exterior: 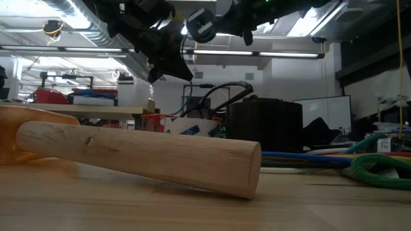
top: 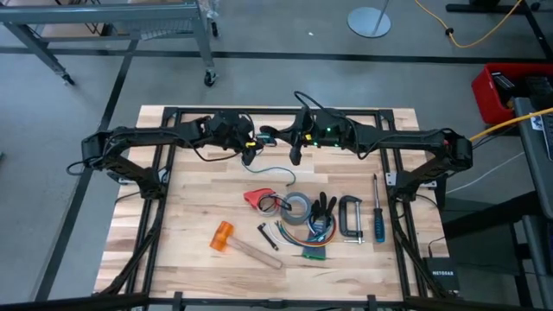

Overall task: Coil cords
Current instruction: Coil the green cable wire on the black spool

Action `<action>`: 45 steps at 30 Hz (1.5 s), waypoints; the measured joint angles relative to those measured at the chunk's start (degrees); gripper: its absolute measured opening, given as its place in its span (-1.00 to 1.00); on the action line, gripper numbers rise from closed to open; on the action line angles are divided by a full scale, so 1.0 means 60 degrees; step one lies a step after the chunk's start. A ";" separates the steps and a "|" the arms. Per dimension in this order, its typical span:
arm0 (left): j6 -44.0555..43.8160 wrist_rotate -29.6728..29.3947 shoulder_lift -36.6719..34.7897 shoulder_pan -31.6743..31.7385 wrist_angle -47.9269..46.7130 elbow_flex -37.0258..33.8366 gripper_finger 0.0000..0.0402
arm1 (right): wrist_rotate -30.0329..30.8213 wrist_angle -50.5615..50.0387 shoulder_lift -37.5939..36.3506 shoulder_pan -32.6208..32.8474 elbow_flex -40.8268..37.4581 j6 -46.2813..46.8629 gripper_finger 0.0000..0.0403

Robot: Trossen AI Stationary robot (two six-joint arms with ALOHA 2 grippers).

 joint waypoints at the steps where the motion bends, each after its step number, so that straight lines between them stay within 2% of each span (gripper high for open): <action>1: -0.0001 0.0000 0.0004 0.0034 -0.0004 0.0000 -1.00 | -0.0186 -0.0061 0.0000 0.0000 0.0000 0.0028 -1.00; 5: -0.0012 -0.0004 0.0000 0.0185 -0.0007 0.0000 -1.00 | -0.0788 -0.0230 0.0000 0.0000 0.0000 0.0122 -1.00; 9: -0.0265 -0.0001 0.0000 0.0165 -0.0049 0.0000 -1.00 | -0.0613 0.0093 0.0000 0.0000 0.0000 0.0189 -1.00; 17: -0.0411 0.0073 0.0000 -0.0323 0.0285 0.0000 -1.00 | 0.1366 0.2769 0.0004 -0.0007 -0.0007 -0.0054 -1.00; 19: -0.0540 0.0069 0.0028 -0.0427 0.0709 0.0015 -1.00 | 0.2142 0.3294 0.0016 -0.0005 -0.0009 -0.0136 -1.00; 22: -0.0654 0.0036 0.0070 -0.0564 0.1411 0.0015 -1.00 | 0.3302 0.3755 0.0076 0.0004 -0.0011 -0.0451 -1.00; 29: -0.1075 0.0040 0.0095 -0.0714 0.2398 0.0000 -1.00 | 0.5178 0.4695 0.0715 0.0004 -0.0007 -0.1260 -1.00; 33: -0.1357 0.0044 0.0098 -0.0747 0.2487 0.0000 -1.00 | 0.6446 0.4577 0.1098 0.0004 0.0004 -0.1651 -1.00; 36: -0.1617 0.0047 0.0098 -0.0744 0.2492 0.0000 -1.00 | 0.7027 0.4272 0.1273 0.0004 0.0011 -0.1873 -1.00; 42: -0.2078 0.0073 0.0098 -0.0704 0.2569 -0.0004 -1.00 | 0.7522 0.3121 0.1286 0.0004 0.0018 -0.1939 -1.00; 45: -0.2113 0.0077 0.0098 -0.0689 0.2800 -0.0007 -1.00 | 0.7245 0.2751 0.1286 0.0004 0.0018 -0.1937 -1.00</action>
